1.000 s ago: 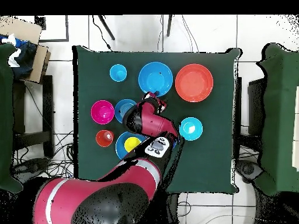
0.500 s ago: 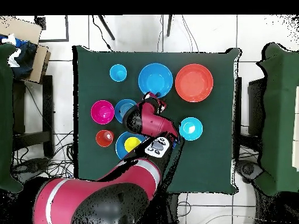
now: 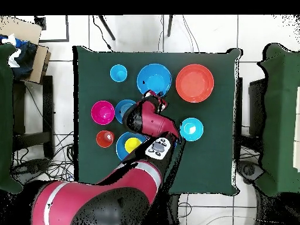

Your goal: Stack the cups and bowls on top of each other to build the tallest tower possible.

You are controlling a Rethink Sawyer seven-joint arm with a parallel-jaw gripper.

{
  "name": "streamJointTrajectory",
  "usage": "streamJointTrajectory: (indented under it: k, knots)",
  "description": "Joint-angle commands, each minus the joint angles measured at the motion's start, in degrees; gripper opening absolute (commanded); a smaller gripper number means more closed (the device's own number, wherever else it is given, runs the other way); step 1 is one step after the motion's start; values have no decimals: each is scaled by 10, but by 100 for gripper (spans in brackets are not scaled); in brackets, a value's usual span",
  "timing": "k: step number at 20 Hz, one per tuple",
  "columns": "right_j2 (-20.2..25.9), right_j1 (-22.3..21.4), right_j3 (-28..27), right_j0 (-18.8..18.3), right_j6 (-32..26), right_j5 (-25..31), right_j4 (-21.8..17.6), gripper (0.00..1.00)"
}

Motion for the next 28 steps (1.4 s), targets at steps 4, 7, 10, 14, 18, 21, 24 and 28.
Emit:
streamJointTrajectory:
  k: [4,7,10,14,18,21,24,28]
  knots:
    - [71,6,19,6,83,56,10,0]
    - [63,-6,30,15,86,74,15,0]
    - [59,-20,43,20,84,91,15,0]
    - [58,-51,65,20,76,118,4,0]
    - [37,-107,102,38,70,193,-1,0]
    - [32,-127,114,40,64,217,-7,0]
    - [38,-133,123,35,64,212,-11,0]
    - [45,-130,121,28,63,205,-13,0]
